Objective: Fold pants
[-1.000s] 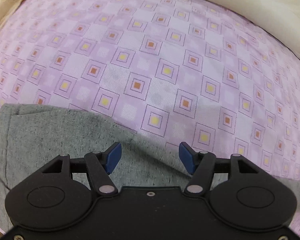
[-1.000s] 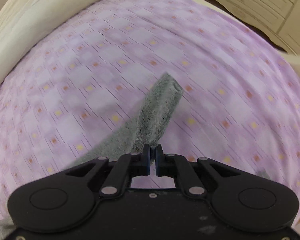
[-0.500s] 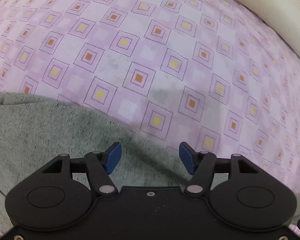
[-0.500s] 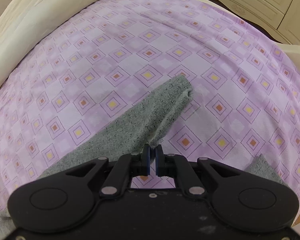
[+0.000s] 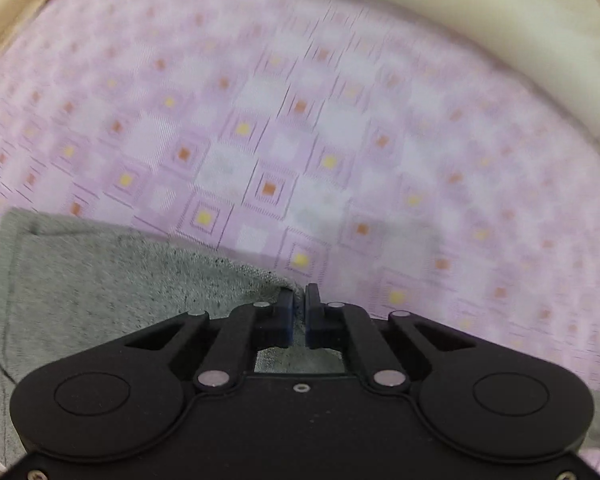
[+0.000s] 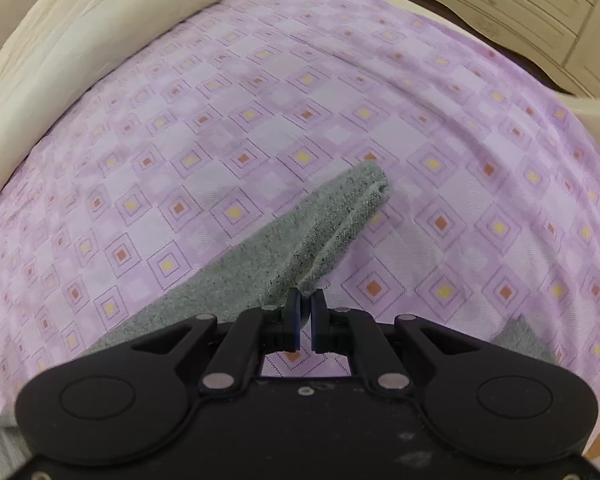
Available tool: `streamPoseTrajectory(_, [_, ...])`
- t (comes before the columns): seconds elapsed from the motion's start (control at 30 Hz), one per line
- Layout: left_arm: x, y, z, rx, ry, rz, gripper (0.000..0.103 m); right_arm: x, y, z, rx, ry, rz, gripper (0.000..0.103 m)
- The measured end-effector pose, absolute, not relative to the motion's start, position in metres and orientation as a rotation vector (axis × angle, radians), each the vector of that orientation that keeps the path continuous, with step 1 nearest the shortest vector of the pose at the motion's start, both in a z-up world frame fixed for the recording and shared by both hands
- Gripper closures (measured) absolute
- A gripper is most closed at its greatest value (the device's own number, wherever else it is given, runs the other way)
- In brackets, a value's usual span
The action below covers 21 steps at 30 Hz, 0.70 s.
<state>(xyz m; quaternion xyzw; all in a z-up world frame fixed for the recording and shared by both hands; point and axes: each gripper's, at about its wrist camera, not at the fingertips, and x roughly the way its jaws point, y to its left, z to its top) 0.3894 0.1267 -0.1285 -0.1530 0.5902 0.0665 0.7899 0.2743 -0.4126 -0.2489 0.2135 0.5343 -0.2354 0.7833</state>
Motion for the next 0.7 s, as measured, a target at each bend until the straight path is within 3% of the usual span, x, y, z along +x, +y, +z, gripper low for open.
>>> streamPoseTrajectory(0.23, [0.258, 0.134, -0.038, -0.365, 1.039, 0.053, 0.097, 0.213, -0.416, -0.156, 0.437, 0.888, -0.329, 0.098])
streamPoseTrajectory(0.33, [0.188, 0.127, -0.062, -0.305, 1.145, 0.113, 0.097, 0.155, -0.427, -0.157, 0.479, 0.936, -0.346, 0.098])
streamPoseTrajectory(0.47, [0.123, 0.117, -0.134, -0.244, 1.329, 0.216, 0.098, 0.090, -0.443, -0.216, 0.499, 1.131, -0.432, 0.098])
streamPoseTrajectory(0.57, [0.108, 0.106, -0.168, -0.192, 1.381, 0.229, 0.098, 0.066, -0.448, -0.260, 0.495, 1.250, -0.465, 0.099])
streamPoseTrajectory(0.7, [0.109, 0.099, -0.165, -0.183, 1.350, 0.242, 0.098, 0.055, -0.448, -0.269, 0.473, 1.255, -0.442, 0.100])
